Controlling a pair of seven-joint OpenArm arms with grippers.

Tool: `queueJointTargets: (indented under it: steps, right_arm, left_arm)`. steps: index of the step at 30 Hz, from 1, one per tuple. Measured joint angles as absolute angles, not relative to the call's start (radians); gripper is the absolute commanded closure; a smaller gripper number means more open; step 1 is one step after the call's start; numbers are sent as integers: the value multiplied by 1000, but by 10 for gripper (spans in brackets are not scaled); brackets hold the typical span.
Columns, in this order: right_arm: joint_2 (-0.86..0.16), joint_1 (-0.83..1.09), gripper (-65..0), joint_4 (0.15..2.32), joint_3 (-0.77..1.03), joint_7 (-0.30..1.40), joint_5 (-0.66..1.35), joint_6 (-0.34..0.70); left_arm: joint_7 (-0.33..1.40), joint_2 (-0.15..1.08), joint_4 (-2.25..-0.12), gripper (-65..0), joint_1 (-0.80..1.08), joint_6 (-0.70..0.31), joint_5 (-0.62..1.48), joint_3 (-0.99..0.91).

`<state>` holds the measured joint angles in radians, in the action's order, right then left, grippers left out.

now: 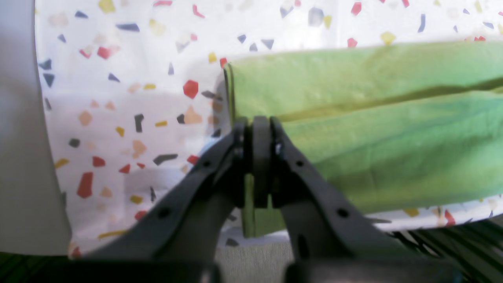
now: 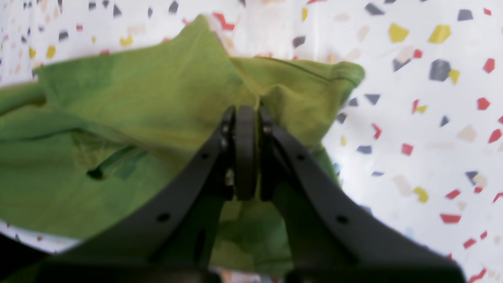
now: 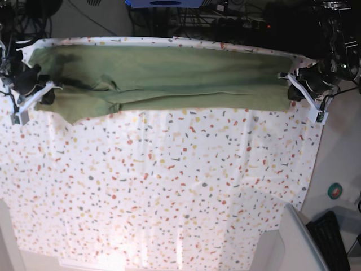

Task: Layout the t-shirt on the table in an organized manner, then fold the t-shirt properly
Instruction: 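Fold the held long edge over onto the shirt with both grippers, then pull the folded strip taut between both grippers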

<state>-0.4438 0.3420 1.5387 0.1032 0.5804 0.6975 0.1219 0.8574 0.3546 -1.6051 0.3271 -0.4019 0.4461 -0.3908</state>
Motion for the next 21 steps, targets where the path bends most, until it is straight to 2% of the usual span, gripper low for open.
queueJointTargets:
  steps: [14,17,21]
  right_arm:
    - [-444,340,0,1557,103,600,697,122]
    - [-443,308,0,1601,103,664,699,123]
    - [-427,308,0,1659,204,722,705,124]
  left_arm:
    - [859,355,-1605,0,317,-402,446,-387]
    - [857,355,-1605,0,301,-402,447,-386]
    - [950,355,-1605,0,284,-402,446,-392]
